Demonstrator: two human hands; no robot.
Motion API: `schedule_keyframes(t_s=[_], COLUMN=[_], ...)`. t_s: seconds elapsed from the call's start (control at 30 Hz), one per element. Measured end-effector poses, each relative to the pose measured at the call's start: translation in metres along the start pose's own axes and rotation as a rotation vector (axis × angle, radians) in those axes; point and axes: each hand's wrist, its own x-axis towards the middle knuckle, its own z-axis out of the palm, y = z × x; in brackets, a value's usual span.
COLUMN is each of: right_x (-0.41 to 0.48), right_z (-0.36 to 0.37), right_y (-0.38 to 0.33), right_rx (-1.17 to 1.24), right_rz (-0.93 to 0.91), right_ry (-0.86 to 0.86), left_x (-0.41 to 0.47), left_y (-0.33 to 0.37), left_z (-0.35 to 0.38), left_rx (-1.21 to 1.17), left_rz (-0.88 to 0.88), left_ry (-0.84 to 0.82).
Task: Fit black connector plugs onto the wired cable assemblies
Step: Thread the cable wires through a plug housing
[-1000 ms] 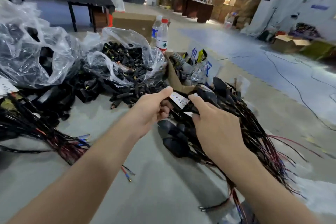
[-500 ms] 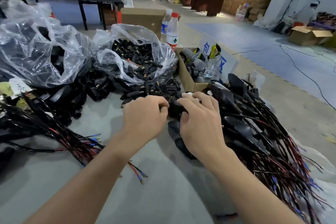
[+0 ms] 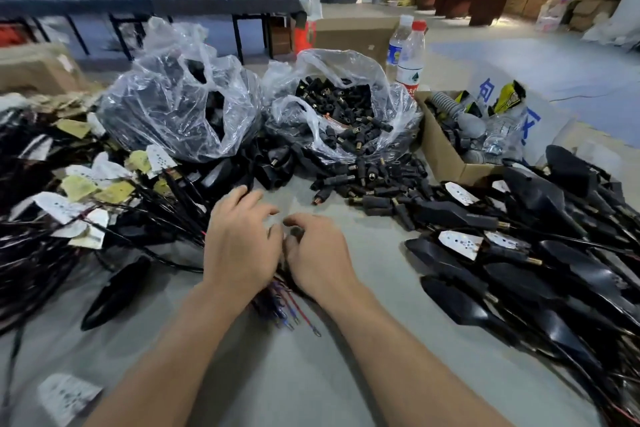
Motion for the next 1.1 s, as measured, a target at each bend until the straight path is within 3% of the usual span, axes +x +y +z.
schedule_keyframes(t_s=[0.27,0.5,0.6,0.77,0.9,1.1], right_x=[0.022,0.017,0.017,0.031,0.036,0.032], right_z=[0.019,0.009,0.007,-0.015,-0.029,-0.036], right_y=[-0.018,-0.013,-0.009,-0.001,-0.001,-0.018], right_rx=[-0.016,0.035,0.12,0.345,0.653,1.245], right_rz=[-0.147,-0.284,-0.087,0.098,0.153,0.285], right_ry=[-0.145,-0.266,-0.192,0.18,0.351,0.205], left_x=[0.001,-0.001,-0.001,0.0,-0.001,-0.009], left_y=[-0.039,-0.039,-0.038,-0.042,-0.032,-0.011], left_z=[-0.007,-0.004,-0.007,-0.012,-0.009,-0.002], left_rx=[-0.093,-0.5,-0.527,-0.368,-0.339,-0.484], left_rz=[-0.237,-0.296,-0.358,-0.373,-0.229,-0.096], left_ry=[0.074,0.187,0.284,0.485,0.328,-0.055])
